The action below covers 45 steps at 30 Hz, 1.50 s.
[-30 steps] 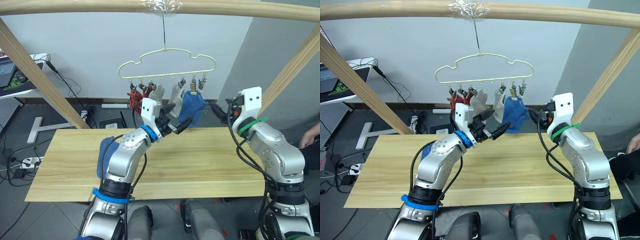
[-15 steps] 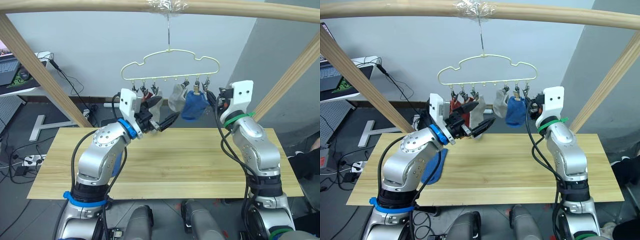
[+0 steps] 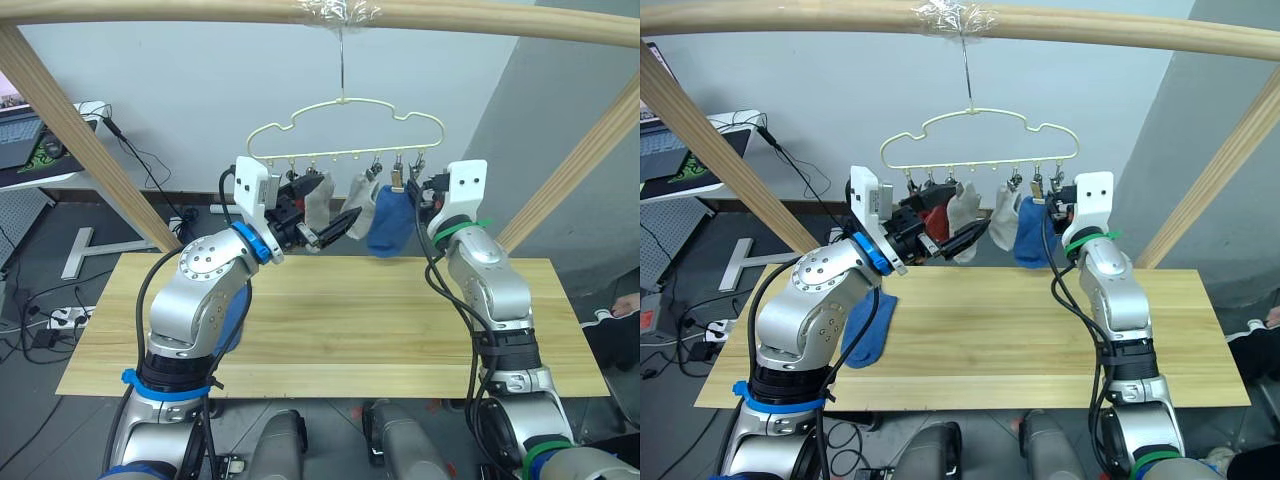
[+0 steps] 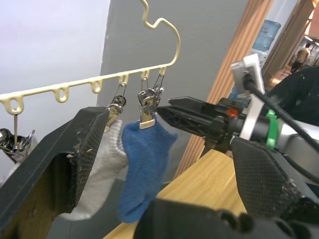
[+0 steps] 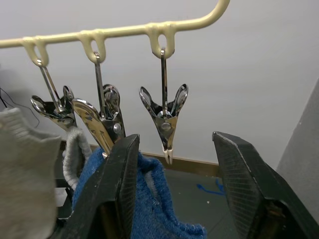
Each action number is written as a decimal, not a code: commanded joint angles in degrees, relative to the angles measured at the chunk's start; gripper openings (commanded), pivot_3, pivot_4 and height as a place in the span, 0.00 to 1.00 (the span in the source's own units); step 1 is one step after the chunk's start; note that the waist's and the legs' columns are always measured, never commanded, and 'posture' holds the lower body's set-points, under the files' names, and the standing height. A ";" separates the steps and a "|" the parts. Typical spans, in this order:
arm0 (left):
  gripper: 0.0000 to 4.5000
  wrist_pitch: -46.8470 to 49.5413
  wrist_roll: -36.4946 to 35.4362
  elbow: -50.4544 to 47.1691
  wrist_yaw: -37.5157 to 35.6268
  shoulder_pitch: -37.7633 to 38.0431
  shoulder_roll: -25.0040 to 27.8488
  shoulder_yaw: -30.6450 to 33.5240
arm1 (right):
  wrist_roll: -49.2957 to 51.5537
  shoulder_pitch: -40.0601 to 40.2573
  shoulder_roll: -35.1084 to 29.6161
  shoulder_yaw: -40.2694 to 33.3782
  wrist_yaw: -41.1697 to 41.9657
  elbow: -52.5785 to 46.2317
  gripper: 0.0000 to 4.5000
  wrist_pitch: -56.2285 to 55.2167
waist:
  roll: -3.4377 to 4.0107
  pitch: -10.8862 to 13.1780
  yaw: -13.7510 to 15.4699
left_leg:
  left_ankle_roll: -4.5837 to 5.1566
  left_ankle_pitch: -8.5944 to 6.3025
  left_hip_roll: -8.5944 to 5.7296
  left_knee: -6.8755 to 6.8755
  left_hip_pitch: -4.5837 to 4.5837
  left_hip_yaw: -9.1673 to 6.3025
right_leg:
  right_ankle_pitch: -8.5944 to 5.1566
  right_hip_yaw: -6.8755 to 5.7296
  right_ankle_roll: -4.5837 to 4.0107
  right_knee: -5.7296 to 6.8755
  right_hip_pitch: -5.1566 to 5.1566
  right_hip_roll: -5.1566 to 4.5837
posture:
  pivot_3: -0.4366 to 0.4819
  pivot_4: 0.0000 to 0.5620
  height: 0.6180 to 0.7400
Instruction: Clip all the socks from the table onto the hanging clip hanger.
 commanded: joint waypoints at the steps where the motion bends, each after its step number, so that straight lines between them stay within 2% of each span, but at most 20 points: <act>1: 1.00 -0.58 -0.79 -2.28 -0.15 -1.25 0.45 0.71 | -0.98 -2.61 -0.09 -0.93 -0.95 1.67 0.54 -3.16 | 0.00 0.00 0.06 | 0.00 0.00 0.00 0.00 0.00 -0.01 | 0.00 -0.02 0.00 0.00 0.00 0.00 | 0.47 0.41 1.00; 15: 1.00 -0.62 -1.16 -1.62 -0.22 -3.90 0.21 0.79 | -1.11 -7.37 1.24 -1.08 -1.46 9.56 0.54 -8.43 | 0.00 0.00 0.19 | 0.00 0.00 -0.01 -0.01 0.00 -0.02 | 0.00 -0.02 -0.01 0.02 0.01 0.01 | 0.47 0.41 1.00; 23: 1.00 -0.51 -1.36 -1.46 -0.11 -4.64 0.23 0.76 | -0.95 -8.19 1.44 -1.21 -1.02 10.64 0.54 -9.63 | 0.00 0.00 0.23 | 0.00 0.00 0.02 -0.03 0.00 -0.02 | 0.01 -0.02 -0.01 0.01 0.00 0.01 | 0.48 0.42 1.00; 26: 1.00 -0.44 -1.51 -1.67 -0.05 -4.63 0.15 0.65 | -0.71 -8.42 1.62 -1.27 -0.90 10.65 0.40 -9.72 | 0.00 0.00 0.24 | 0.00 0.00 0.02 -0.02 0.00 -0.02 | 0.01 -0.02 -0.01 0.02 0.00 0.01 | 0.48 0.42 1.00; 31: 1.00 -0.30 -1.69 -2.01 0.06 -4.67 0.10 0.54 | -0.30 -8.58 1.89 -1.53 -0.77 10.73 0.04 -9.87 | 0.00 0.00 0.25 | 0.00 0.00 0.01 -0.02 0.00 -0.03 | 0.01 -0.03 -0.01 0.03 0.00 0.01 | 0.48 0.41 1.00; 45: 1.00 -0.10 -1.92 -2.56 0.15 -4.51 -0.21 0.28 | -0.80 -8.50 1.47 -1.16 -0.06 10.49 0.03 -9.78 | 0.00 0.00 0.31 | 0.00 0.00 0.01 -0.02 0.00 -0.02 | 0.01 -0.02 -0.01 0.04 0.00 0.00 | 0.48 0.40 1.00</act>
